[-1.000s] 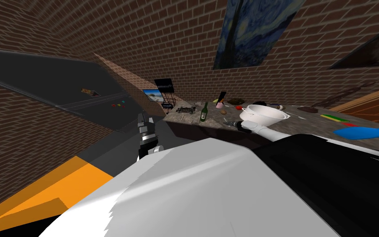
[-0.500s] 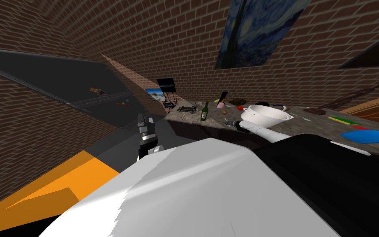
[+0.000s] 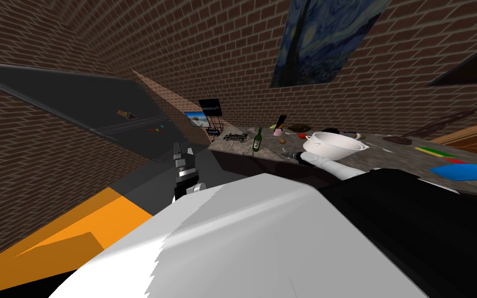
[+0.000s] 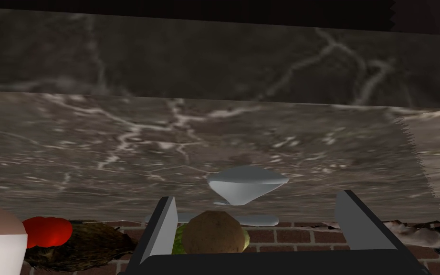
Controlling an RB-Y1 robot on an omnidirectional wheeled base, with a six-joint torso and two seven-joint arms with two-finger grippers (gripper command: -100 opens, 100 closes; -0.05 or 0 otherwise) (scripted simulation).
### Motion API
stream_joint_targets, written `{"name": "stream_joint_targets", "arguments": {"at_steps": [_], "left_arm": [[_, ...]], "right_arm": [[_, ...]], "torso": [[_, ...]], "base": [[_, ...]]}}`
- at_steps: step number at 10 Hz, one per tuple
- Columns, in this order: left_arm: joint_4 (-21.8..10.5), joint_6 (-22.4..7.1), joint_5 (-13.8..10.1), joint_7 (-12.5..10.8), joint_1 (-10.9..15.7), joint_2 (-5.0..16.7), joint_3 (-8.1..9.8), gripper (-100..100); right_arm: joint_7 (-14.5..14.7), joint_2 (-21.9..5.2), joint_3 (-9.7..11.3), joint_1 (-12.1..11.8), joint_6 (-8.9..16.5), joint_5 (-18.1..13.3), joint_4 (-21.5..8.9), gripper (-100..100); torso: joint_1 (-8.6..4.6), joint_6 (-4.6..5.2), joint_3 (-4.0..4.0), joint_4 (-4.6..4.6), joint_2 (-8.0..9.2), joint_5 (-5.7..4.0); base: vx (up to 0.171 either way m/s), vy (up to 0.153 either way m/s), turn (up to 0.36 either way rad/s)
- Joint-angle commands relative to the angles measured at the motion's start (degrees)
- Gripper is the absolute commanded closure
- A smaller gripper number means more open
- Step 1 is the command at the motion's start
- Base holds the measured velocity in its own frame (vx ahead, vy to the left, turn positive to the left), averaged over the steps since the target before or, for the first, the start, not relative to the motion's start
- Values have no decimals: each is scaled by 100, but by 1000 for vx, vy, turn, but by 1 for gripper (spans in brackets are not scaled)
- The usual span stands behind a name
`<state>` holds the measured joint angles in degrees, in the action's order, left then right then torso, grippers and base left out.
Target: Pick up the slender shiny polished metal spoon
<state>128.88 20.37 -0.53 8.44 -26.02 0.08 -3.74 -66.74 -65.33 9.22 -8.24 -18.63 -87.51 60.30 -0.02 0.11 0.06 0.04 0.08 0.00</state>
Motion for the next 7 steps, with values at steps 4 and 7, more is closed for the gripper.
{"name": "stream_joint_targets", "arguments": {"at_steps": [4,7], "left_arm": [[0,0,0,0,0,0,0,0],[0,0,0,0,0,0,0,0]], "right_arm": [[-3,0,-2,1,1,3,-1,100],[285,-140,81,-157,51,289,127,100]], "torso": [[-1,-2,-2,-2,-3,-2],[-2,-2,-3,-2,-3,-3]], "base": [[0,0,0],[21,4,-38]]}}
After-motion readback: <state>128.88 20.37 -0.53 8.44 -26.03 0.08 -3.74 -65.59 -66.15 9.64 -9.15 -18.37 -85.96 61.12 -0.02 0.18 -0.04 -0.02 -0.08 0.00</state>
